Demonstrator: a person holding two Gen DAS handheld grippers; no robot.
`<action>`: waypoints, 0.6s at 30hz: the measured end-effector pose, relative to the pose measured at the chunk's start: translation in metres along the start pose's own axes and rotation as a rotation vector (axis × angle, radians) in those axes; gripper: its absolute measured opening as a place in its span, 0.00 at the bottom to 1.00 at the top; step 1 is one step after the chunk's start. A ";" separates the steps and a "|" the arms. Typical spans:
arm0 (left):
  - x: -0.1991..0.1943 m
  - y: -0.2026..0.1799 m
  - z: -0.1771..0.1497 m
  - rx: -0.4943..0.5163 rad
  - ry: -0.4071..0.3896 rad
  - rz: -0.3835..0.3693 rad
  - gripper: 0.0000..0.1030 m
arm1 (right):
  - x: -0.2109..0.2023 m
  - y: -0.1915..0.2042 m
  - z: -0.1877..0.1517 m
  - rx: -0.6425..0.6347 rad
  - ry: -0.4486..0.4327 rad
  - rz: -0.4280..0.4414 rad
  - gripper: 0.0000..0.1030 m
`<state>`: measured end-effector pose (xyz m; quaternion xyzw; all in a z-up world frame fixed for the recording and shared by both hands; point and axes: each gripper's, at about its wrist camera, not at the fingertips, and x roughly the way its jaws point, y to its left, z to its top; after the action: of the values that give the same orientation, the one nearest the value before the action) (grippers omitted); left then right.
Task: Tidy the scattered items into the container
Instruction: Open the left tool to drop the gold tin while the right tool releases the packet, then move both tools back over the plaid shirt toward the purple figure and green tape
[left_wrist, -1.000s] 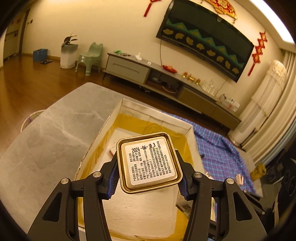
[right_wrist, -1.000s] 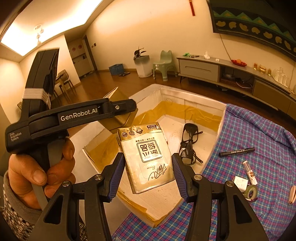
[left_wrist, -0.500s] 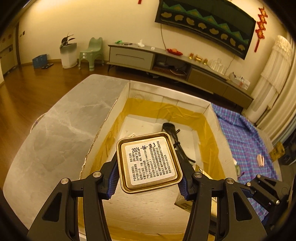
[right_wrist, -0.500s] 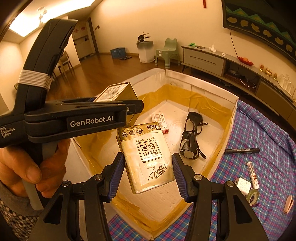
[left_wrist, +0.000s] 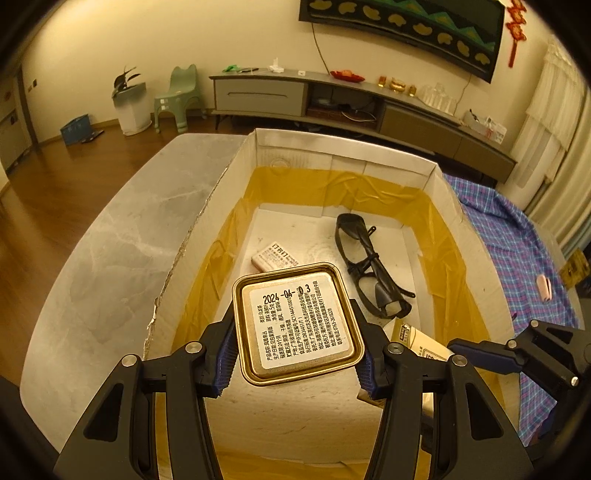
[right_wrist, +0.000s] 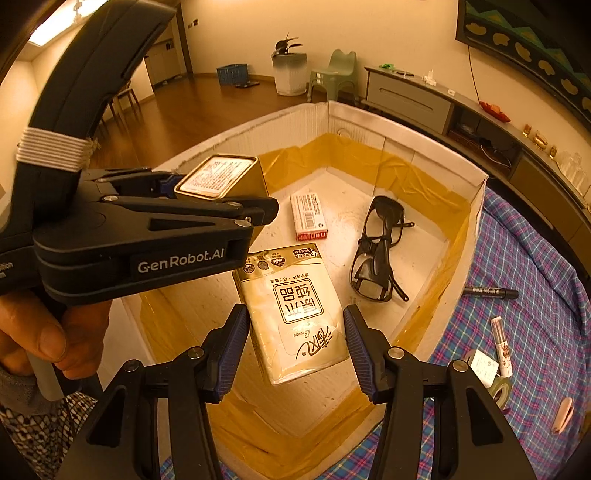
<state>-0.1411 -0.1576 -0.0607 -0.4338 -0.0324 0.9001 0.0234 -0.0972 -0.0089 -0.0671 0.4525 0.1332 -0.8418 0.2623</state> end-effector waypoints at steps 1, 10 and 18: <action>0.000 -0.001 0.000 0.006 0.002 0.003 0.54 | 0.001 0.001 0.000 -0.009 0.002 -0.007 0.52; 0.001 0.004 0.003 -0.005 0.025 0.020 0.55 | 0.001 0.002 -0.001 -0.013 0.005 -0.005 0.53; -0.001 0.008 0.004 -0.023 0.025 0.023 0.55 | -0.003 0.002 -0.001 -0.002 -0.008 0.003 0.53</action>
<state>-0.1443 -0.1654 -0.0582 -0.4456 -0.0374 0.8944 0.0085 -0.0940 -0.0087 -0.0652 0.4490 0.1324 -0.8431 0.2646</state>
